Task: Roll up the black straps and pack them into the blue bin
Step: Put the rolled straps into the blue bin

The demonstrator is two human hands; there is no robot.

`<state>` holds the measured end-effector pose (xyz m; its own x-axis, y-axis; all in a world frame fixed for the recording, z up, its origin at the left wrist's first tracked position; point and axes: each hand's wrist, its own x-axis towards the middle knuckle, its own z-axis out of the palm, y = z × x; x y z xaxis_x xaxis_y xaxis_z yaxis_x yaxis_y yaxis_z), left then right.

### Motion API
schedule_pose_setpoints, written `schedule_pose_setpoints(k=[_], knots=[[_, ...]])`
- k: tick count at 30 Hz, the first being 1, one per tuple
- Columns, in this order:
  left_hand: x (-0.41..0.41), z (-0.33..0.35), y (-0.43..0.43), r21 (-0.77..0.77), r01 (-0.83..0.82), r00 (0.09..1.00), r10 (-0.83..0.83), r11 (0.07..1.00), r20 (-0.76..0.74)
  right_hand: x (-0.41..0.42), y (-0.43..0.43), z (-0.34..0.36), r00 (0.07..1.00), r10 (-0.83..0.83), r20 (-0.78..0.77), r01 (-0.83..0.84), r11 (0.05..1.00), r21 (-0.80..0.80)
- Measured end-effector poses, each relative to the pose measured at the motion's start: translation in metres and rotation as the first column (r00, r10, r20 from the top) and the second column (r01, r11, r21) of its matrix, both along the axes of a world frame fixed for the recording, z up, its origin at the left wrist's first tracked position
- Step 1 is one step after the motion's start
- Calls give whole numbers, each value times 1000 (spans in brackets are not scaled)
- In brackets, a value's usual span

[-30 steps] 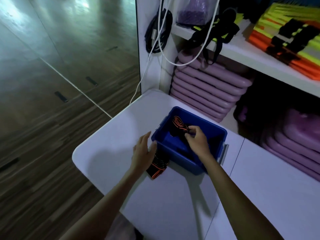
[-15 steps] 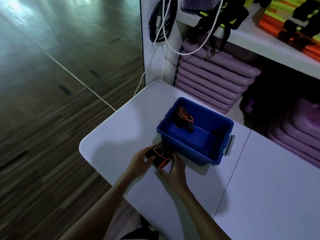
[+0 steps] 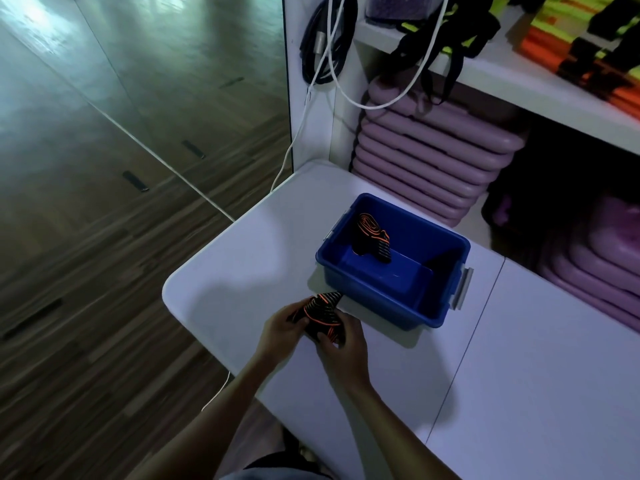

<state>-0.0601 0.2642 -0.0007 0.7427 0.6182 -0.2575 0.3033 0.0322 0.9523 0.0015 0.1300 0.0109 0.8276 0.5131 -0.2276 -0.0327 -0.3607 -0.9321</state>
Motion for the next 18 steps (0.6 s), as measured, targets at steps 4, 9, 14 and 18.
schedule_pose_setpoints(k=[4, 9, 14, 18], knots=[[0, 3, -1, -134, -5, 999, 11, 991, 48, -4, 1, 5, 999, -32, 9, 32, 999, 9], [-8, 25, -8, -316, 9, 983, 49, 949, 176, -4, 2, 30, 980, -52, 190, 45, 998, 44], [11, 74, 11, -252, -62, 948, 136, 966, 289, 20, -11, 98, 918, -92, 387, 44, 990, 132], [53, 98, 31, 228, -150, 979, 113, 962, 169, 92, -4, 150, 879, -100, 466, 107, 994, 11]])
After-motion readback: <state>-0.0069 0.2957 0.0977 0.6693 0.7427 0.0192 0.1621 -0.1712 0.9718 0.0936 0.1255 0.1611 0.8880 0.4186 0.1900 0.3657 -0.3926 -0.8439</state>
